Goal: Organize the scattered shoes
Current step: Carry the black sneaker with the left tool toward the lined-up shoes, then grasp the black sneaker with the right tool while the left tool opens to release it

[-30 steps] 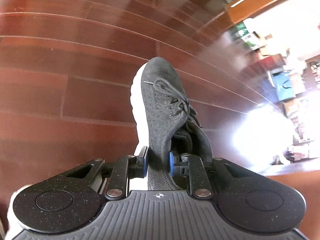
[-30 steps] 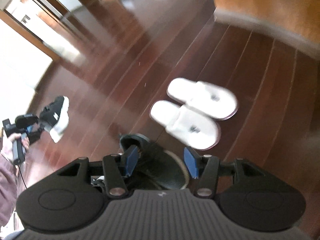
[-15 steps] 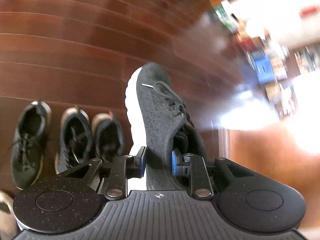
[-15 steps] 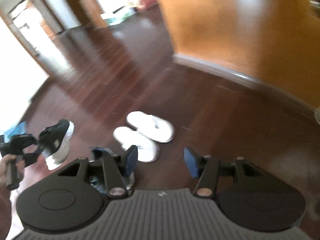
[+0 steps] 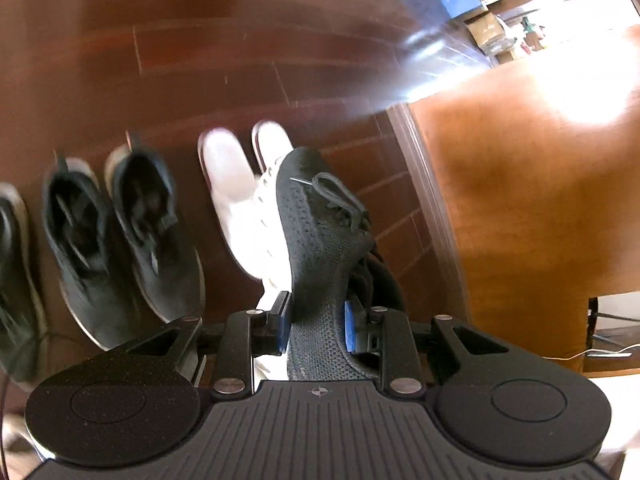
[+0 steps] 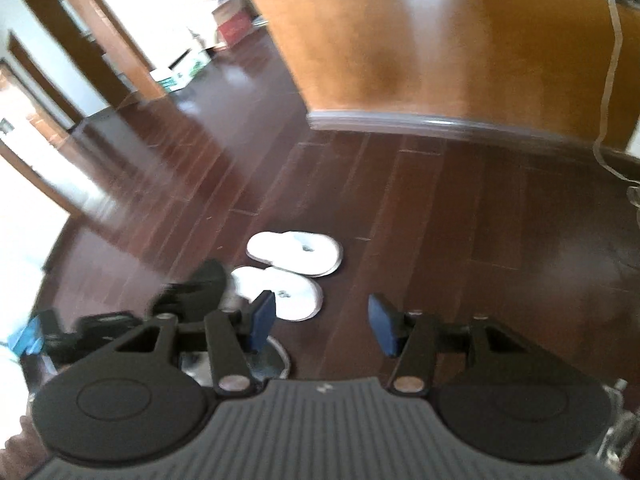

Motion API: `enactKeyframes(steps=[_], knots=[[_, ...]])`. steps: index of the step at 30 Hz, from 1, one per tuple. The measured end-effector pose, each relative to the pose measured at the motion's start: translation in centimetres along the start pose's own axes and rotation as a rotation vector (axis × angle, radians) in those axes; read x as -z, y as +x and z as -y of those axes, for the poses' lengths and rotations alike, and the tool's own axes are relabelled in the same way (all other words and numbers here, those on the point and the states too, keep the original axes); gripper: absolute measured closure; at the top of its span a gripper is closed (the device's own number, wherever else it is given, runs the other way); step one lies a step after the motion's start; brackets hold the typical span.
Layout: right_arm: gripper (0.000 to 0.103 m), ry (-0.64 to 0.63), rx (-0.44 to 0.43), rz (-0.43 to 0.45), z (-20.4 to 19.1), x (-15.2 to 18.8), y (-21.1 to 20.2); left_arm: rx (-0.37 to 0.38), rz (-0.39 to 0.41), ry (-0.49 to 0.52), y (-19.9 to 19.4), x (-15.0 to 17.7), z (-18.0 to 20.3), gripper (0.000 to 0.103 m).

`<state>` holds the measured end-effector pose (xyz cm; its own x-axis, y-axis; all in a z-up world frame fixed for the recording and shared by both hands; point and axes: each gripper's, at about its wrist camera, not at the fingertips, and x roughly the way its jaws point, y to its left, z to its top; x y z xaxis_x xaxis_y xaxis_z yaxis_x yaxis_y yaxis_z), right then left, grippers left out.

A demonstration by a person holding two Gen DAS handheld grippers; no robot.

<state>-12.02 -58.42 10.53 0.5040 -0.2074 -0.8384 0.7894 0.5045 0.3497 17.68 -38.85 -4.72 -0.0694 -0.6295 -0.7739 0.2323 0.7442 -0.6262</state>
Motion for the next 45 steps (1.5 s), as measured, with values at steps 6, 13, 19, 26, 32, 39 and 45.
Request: enactKeyframes(steps=[6, 13, 19, 26, 32, 39, 45], knots=[[0.048, -0.075, -0.108, -0.056, 5.3, 0.2, 4.0, 0.002, 0.025, -0.081, 6.9, 8.7, -0.9, 0.072], [0.048, -0.085, -0.088, -0.111, 12.3, 2.2, 8.0, -0.066, 0.001, -0.134, 17.7, 16.5, -0.1, 0.072], [0.048, -0.058, -0.070, -0.130, 15.8, 4.4, 9.9, -0.145, -0.048, -0.057, 22.7, 19.3, 1.2, 0.072], [0.048, -0.035, -0.052, -0.168, 17.8, 5.6, 11.9, -0.132, -0.079, 0.017, 26.8, 20.1, 1.6, 0.073], [0.048, 0.014, -0.052, -0.202, 18.8, 6.0, 14.5, -0.164, -0.110, 0.020, 28.9, 20.8, 0.7, 0.076], [0.048, 0.096, -0.074, -0.236, 18.8, 6.3, 17.6, -0.197, -0.145, 0.011, 29.5, 21.9, -1.4, 0.079], [0.048, 0.203, -0.089, -0.263, 18.8, 7.2, 20.4, -0.189, -0.155, 0.041, 29.1, 22.0, -1.3, 0.063]])
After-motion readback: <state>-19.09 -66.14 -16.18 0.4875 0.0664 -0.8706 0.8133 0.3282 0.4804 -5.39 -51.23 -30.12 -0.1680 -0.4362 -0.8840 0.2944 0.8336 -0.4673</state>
